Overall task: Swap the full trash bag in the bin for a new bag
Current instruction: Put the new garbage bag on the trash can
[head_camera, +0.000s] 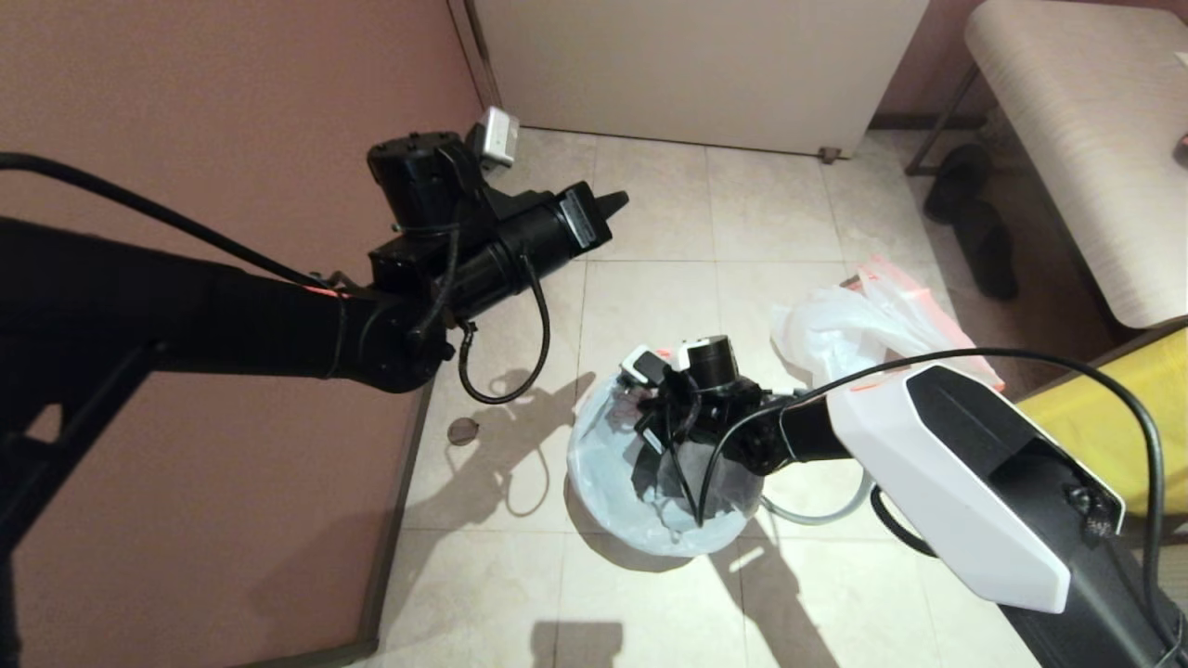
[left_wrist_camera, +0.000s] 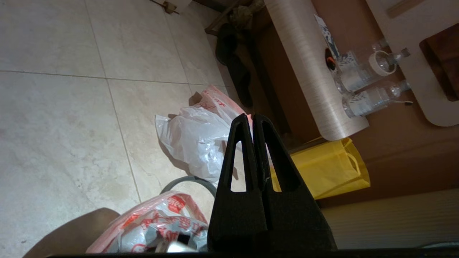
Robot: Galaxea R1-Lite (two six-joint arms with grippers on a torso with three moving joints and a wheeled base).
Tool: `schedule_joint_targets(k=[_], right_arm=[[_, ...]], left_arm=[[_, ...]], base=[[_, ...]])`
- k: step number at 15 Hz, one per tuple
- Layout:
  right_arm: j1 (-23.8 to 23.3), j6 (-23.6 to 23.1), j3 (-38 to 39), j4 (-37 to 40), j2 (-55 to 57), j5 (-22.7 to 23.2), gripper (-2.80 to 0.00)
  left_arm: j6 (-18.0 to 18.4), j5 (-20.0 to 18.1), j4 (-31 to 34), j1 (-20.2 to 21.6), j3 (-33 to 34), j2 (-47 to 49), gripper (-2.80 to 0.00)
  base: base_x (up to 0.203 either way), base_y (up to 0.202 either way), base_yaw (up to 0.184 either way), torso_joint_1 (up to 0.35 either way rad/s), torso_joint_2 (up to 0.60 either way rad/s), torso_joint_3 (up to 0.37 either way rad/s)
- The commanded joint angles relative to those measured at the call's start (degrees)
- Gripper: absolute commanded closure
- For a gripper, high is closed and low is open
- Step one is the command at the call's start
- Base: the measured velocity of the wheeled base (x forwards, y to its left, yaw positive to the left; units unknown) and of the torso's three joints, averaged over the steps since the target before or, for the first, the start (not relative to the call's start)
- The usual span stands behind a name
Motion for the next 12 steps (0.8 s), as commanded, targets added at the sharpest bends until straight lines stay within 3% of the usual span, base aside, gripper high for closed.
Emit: schedule_joint_targets(k=[1, 3, 5, 8, 10, 12], right_arm=[[-0.7, 14.1, 1.2, -2.0, -7.0, -4.3, 0.00], [-3.6, 25.7, 4.5, -4.3, -13.9, -13.4, 0.00], [-7.1, 28.7, 13.2, -5.0, -18.3, -20.1, 0.00], [-10.9, 30.4, 30.6, -5.7, -27.8, -22.7, 0.00], [-12.7, 30.9, 35.1, -5.5, -29.5, -23.3, 0.00], [-13.1, 32.1, 37.0, -5.6, -24.0, -23.5, 0.00]], left_arm=[[0.1, -0.2, 8.4, -2.3, 0.8, -8.2, 0.00], [0.3, -0.2, 15.2, -5.2, -0.4, -9.6, 0.00], [0.4, -0.2, 15.5, -6.2, -0.3, -9.8, 0.00], [0.4, -0.2, 15.5, -7.0, -0.1, -10.0, 0.00], [0.5, -0.1, 15.6, -6.9, -0.1, -10.0, 0.00], [0.5, -0.1, 15.6, -6.6, -0.4, -9.8, 0.00]], base=[[0.000, 0.000, 0.000, 0.000, 0.00, 0.000], [0.000, 0.000, 0.000, 0.000, 0.00, 0.000], [0.000, 0.000, 0.000, 0.000, 0.00, 0.000], [0.000, 0.000, 0.000, 0.000, 0.00, 0.000], [0.000, 0.000, 0.000, 0.000, 0.00, 0.000], [0.000, 0.000, 0.000, 0.000, 0.00, 0.000]])
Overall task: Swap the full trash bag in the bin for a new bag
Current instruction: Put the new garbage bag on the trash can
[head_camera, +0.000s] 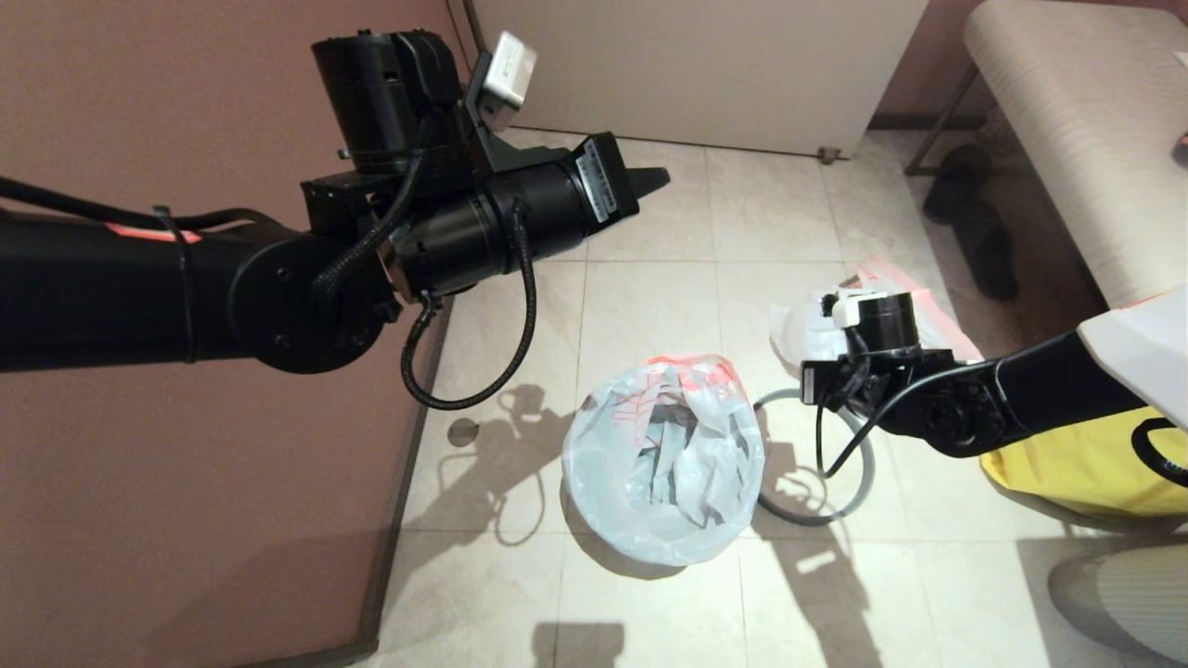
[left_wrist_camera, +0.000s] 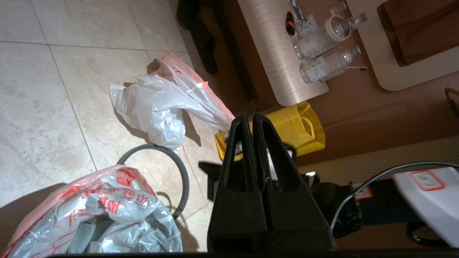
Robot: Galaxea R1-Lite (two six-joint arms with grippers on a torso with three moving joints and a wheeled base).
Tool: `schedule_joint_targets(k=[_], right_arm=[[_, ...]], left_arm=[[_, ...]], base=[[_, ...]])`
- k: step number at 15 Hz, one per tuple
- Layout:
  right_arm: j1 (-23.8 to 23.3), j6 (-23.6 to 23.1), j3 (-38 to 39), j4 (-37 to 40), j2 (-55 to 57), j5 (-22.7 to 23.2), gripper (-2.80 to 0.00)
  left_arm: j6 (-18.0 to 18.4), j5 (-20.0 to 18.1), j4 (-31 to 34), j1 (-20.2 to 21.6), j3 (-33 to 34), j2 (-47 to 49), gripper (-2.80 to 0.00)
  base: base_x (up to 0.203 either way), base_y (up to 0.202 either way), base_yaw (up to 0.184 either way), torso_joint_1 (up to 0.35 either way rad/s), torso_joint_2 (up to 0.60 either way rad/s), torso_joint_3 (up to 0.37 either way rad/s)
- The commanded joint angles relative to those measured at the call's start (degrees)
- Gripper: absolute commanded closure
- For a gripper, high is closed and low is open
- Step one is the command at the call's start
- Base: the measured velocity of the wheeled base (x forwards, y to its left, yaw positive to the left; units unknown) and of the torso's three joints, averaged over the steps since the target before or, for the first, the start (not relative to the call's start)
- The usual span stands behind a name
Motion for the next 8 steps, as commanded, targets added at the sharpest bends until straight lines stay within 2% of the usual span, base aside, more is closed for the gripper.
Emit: schedule_joint_targets(k=[1, 3, 8], right_arm=[[0.2, 1.8, 1.4, -0.2, 4.9, 0.2, 0.00], [2.3, 4.3, -0.3, -0.6, 11.8, 3.3, 0.00], [8.7, 5.5, -12.4, -0.2, 22.9, 8.4, 0.00]], left_arm=[[-0.1, -0.1, -0.2, 0.2, -0.3, 0.9, 0.00], [-0.2, 0.1, -0.2, 0.7, -2.1, 4.8, 0.00], [0.0, 1.0, -0.1, 3.2, -6.5, 11.2, 0.00]], base=[[0.000, 0.000, 0.000, 0.000, 0.00, 0.000], [0.000, 0.000, 0.000, 0.000, 0.00, 0.000], [0.000, 0.000, 0.000, 0.000, 0.00, 0.000]])
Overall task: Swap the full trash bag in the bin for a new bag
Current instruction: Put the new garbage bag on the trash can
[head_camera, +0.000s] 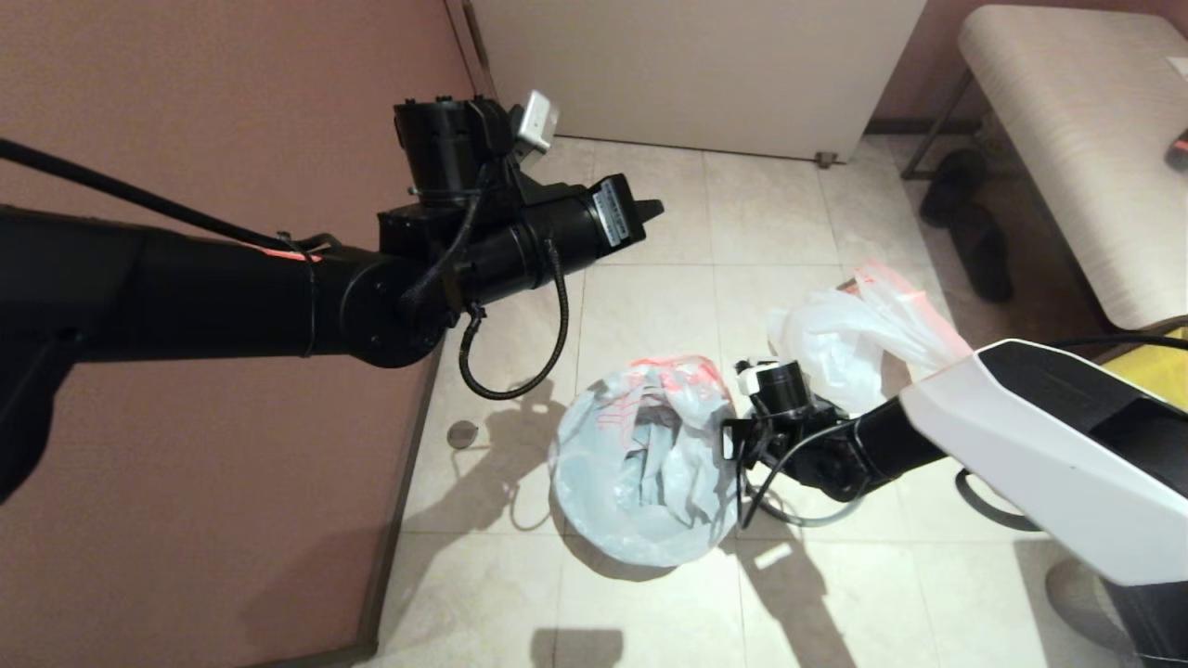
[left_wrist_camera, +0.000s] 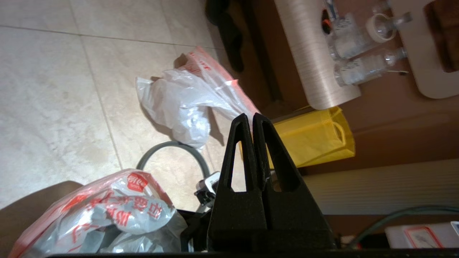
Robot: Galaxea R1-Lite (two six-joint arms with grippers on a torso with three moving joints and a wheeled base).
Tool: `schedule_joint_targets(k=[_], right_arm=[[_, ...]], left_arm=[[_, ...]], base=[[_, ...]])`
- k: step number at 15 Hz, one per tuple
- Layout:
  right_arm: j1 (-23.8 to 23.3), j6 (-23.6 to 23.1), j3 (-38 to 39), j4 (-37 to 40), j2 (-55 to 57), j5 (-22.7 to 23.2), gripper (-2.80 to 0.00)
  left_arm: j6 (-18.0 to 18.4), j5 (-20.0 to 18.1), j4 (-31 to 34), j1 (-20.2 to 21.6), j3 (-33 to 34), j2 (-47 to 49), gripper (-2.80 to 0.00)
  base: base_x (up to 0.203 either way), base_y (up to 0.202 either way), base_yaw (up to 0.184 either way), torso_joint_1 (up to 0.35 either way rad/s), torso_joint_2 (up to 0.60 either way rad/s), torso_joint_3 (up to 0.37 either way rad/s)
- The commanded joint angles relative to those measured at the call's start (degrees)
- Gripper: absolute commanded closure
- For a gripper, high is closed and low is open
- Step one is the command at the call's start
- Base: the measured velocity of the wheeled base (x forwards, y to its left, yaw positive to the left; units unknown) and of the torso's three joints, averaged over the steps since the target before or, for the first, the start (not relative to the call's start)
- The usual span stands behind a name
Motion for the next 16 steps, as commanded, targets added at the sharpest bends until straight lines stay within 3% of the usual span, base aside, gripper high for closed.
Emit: schedule_joint_targets(k=[1, 4, 6, 9, 11, 14, 16], right_arm=[[1.9, 0.4, -4.9, 0.2, 5.1, 1.8, 0.00], [4.6, 0.9, -16.2, 4.0, 9.1, 3.8, 0.00], [4.7, 1.0, -19.1, 6.9, 9.6, 3.4, 0.00], [1.0, 1.1, -9.2, 7.3, 5.0, -3.0, 0.00], [-1.8, -1.4, -0.2, 6.7, 0.8, -6.3, 0.00], [-7.5, -2.8, 3.4, 2.6, -0.9, -8.8, 0.00], [-7.7, -3.0, 3.3, 1.8, -4.2, -8.7, 0.00]], left_arm=[[-0.1, -0.1, -0.1, 0.7, -0.9, 3.0, 0.00], [1.6, 0.0, -0.2, 0.6, -1.1, 4.5, 0.00], [3.0, 1.2, -0.2, 0.6, -1.3, 5.5, 0.00], [3.2, 1.3, -0.2, 0.5, -1.9, 6.9, 0.00], [3.2, 1.3, 0.1, 0.4, -2.7, 8.6, 0.00], [3.2, 2.2, 4.6, 0.3, -5.4, 10.0, 0.00], [4.9, 3.2, 4.7, 0.2, -6.0, 11.2, 0.00]], base=[[0.000, 0.000, 0.000, 0.000, 0.00, 0.000], [0.000, 0.000, 0.000, 0.000, 0.00, 0.000], [0.000, 0.000, 0.000, 0.000, 0.00, 0.000], [0.000, 0.000, 0.000, 0.000, 0.00, 0.000], [0.000, 0.000, 0.000, 0.000, 0.00, 0.000], [0.000, 0.000, 0.000, 0.000, 0.00, 0.000], [0.000, 0.000, 0.000, 0.000, 0.00, 0.000]])
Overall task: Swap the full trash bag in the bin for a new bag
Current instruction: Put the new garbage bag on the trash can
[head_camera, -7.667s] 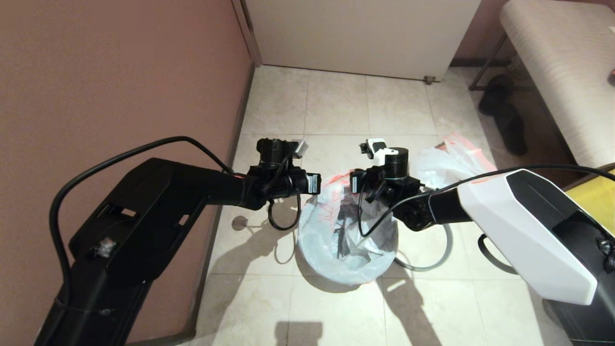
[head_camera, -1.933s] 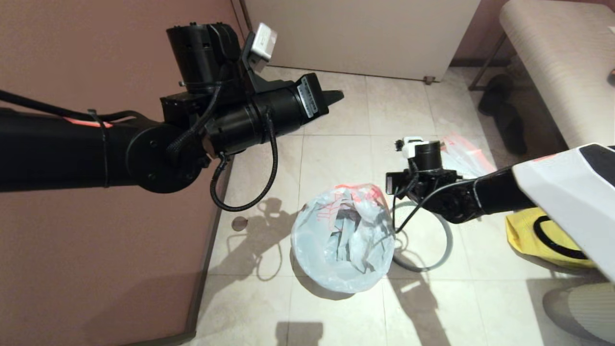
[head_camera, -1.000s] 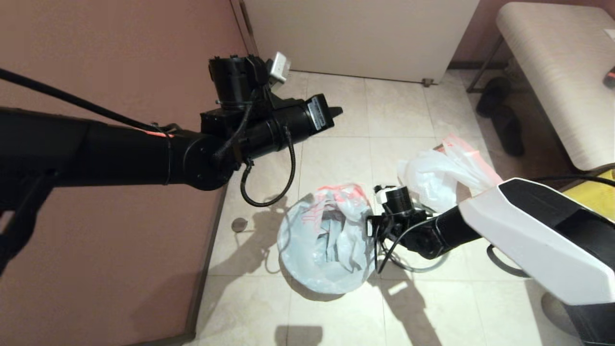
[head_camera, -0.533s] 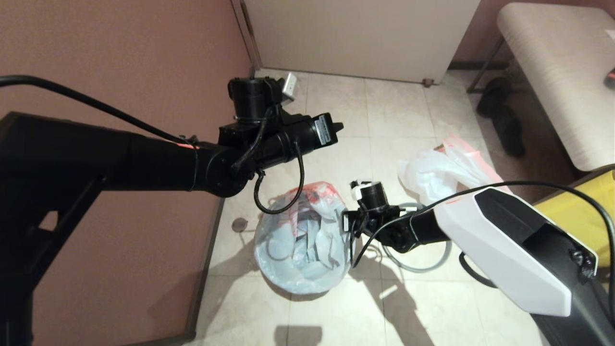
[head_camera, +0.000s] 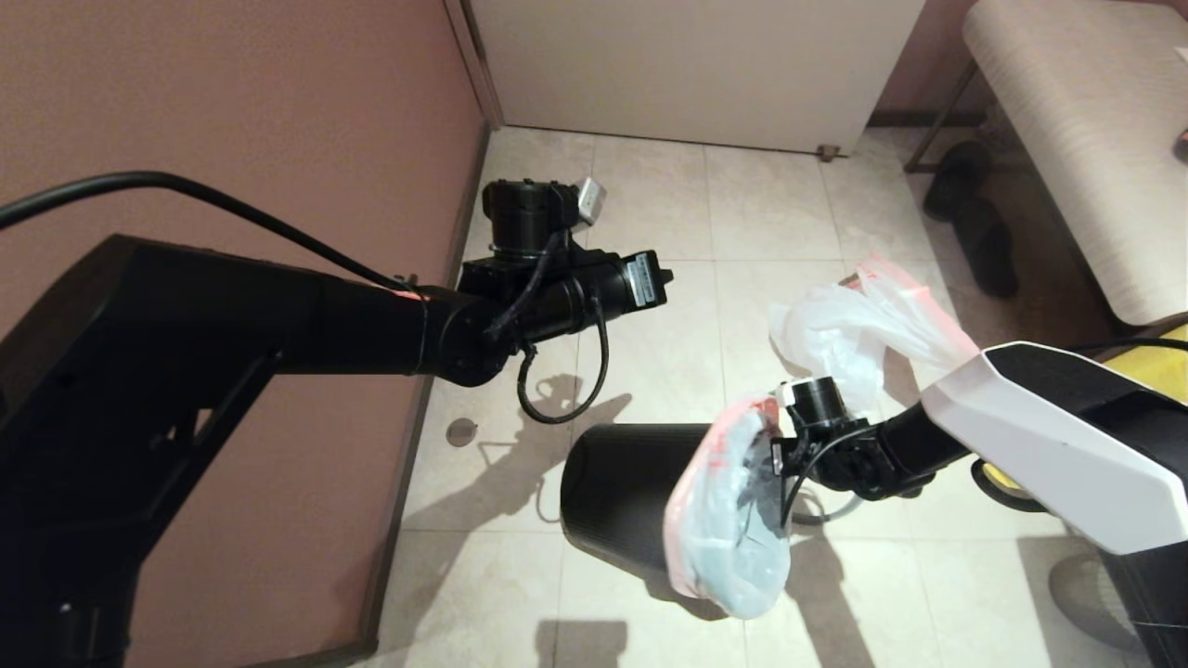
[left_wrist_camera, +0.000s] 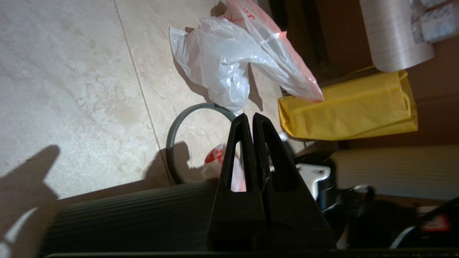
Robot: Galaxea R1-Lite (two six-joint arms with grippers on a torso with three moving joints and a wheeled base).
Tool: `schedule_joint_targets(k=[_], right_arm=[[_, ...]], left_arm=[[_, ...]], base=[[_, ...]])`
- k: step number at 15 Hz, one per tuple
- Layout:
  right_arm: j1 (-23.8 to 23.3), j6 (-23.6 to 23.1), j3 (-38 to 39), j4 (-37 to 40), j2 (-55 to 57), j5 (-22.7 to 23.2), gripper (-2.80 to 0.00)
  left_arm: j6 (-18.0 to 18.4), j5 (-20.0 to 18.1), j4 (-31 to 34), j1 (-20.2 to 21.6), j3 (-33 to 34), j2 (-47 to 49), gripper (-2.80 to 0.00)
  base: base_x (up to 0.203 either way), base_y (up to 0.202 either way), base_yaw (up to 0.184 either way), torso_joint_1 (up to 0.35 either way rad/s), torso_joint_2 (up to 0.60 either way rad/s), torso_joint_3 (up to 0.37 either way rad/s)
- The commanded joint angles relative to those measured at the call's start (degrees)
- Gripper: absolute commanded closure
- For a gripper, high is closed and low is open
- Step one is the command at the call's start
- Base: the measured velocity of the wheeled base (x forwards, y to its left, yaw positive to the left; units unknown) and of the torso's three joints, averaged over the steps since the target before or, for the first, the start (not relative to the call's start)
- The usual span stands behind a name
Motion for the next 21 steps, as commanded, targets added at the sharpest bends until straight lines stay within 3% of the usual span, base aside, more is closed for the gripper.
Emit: schedule_joint_targets(k=[1, 3, 5, 11, 17, 21], right_arm=[[0.4, 0.2, -0.1, -0.2, -4.7, 0.3, 0.00], [3.3, 0.9, 0.7, -0.1, -6.2, 0.6, 0.00], [5.7, 4.4, 1.1, 0.1, -7.4, 0.9, 0.00], [12.4, 5.6, 5.6, 4.2, -10.3, 4.0, 0.00], [17.4, -0.2, 8.4, 15.1, -12.2, 4.3, 0.00], [19.8, -0.1, 9.2, 15.8, -11.8, 7.2, 0.00]], left_arm=[[2.8, 2.2, -0.3, -0.6, -0.7, 2.2, 0.00], [4.9, 6.9, -0.5, -2.2, -1.0, 3.7, 0.00], [6.0, 8.5, -0.5, -3.5, -0.9, 4.5, 0.00], [5.9, 8.4, -0.2, -2.1, -1.5, 3.5, 0.00], [5.9, 8.5, 0.9, -1.4, -2.2, 2.6, 0.00], [5.8, 8.5, 0.9, -1.5, -2.1, 2.4, 0.00]], base=[[0.000, 0.000, 0.000, 0.000, 0.00, 0.000], [0.000, 0.000, 0.000, 0.000, 0.00, 0.000], [0.000, 0.000, 0.000, 0.000, 0.00, 0.000], [0.000, 0.000, 0.000, 0.000, 0.00, 0.000], [0.000, 0.000, 0.000, 0.000, 0.00, 0.000], [0.000, 0.000, 0.000, 0.000, 0.00, 0.000]])
